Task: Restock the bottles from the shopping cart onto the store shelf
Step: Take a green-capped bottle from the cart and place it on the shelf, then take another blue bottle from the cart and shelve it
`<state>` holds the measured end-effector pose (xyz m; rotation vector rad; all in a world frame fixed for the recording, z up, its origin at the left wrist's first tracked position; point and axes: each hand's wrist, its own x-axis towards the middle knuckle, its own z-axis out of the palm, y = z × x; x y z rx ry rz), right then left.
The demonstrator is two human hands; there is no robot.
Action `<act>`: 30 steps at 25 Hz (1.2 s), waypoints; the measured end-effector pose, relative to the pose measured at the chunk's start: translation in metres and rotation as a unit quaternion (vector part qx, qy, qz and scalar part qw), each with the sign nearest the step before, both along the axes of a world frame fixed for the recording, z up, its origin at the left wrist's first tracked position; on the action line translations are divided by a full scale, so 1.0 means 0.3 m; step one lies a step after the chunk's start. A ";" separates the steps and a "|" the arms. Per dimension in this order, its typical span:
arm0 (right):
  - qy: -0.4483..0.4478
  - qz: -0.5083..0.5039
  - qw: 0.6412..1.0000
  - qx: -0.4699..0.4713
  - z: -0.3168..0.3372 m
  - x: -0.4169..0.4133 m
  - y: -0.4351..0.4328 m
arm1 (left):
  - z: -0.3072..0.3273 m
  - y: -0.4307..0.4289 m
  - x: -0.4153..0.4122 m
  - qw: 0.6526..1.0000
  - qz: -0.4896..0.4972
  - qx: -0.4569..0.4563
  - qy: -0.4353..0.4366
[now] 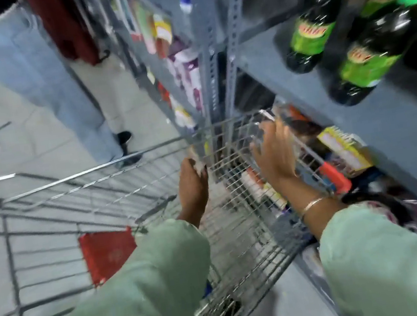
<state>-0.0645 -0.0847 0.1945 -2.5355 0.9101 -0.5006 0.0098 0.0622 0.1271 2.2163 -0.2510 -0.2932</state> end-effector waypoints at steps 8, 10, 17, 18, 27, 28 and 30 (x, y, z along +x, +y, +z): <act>0.421 0.117 0.832 0.343 -0.735 0.063 0.446 | -0.532 0.404 -0.042 0.941 0.045 0.152 0.298; 0.458 0.116 0.793 0.385 -0.831 0.023 0.531 | -0.593 0.436 -0.061 0.945 0.057 0.159 0.279; 0.429 0.065 0.790 0.433 -0.947 -0.036 0.660 | -0.679 0.438 -0.105 0.949 0.137 0.166 0.231; 0.422 0.059 0.793 0.435 -0.949 -0.036 0.658 | -0.676 0.441 -0.110 0.946 0.149 0.164 0.235; 0.398 0.062 0.777 0.483 -0.897 -0.052 0.586 | -0.642 0.459 -0.155 0.933 0.247 0.087 0.248; 0.397 0.068 0.779 0.480 -0.859 -0.059 0.566 | -0.620 0.455 -0.162 0.923 0.271 0.068 0.265; 0.376 0.065 0.784 0.490 -0.813 -0.057 0.531 | -0.585 0.443 -0.162 0.886 0.317 0.000 0.338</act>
